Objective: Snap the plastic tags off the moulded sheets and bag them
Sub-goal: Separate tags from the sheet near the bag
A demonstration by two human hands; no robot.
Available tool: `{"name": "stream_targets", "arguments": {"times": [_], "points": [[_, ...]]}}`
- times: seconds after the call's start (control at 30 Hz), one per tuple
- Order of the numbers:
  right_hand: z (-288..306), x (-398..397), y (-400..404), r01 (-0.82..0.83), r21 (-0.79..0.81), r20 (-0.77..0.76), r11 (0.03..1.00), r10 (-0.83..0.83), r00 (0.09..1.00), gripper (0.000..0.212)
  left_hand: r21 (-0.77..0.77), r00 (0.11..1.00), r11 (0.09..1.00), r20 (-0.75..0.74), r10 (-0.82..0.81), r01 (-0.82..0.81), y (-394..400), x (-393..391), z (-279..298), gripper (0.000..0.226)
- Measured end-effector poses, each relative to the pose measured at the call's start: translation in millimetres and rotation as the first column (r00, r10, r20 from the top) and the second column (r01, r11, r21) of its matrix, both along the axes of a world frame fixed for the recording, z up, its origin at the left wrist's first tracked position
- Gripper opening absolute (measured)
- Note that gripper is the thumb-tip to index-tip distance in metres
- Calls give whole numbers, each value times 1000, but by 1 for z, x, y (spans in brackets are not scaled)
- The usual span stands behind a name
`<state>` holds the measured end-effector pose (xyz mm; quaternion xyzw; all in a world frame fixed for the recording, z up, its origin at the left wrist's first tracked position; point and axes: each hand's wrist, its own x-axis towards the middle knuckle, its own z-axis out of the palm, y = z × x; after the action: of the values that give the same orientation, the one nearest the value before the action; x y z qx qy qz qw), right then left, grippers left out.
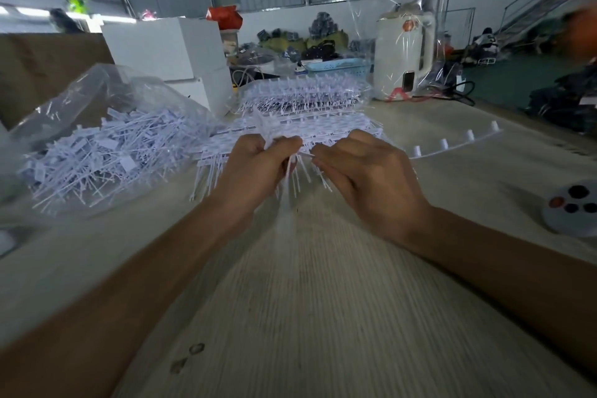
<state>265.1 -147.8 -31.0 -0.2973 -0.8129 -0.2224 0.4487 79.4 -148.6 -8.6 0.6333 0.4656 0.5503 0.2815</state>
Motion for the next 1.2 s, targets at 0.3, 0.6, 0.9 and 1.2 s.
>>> {"name": "stream_targets", "arguments": {"times": [0.3,0.6,0.9,1.2], "points": [[0,-2,-4,38,-63,16,997,-37,999,9,-1,986,988,-53,-157,157,-7,7,2,29],[0,4,5,54,-243,-131,969,-88,988,39,109,970,993,-242,-14,42,-7,2,6,26],[-16,4,10,122,-273,102,954,-97,990,36,248,913,966,-373,164,-72,-8,-10,17,24],[-16,7,18,-49,-409,-76,911,19,997,38,300,919,949,-339,201,-97,-1,-42,33,20]]}}
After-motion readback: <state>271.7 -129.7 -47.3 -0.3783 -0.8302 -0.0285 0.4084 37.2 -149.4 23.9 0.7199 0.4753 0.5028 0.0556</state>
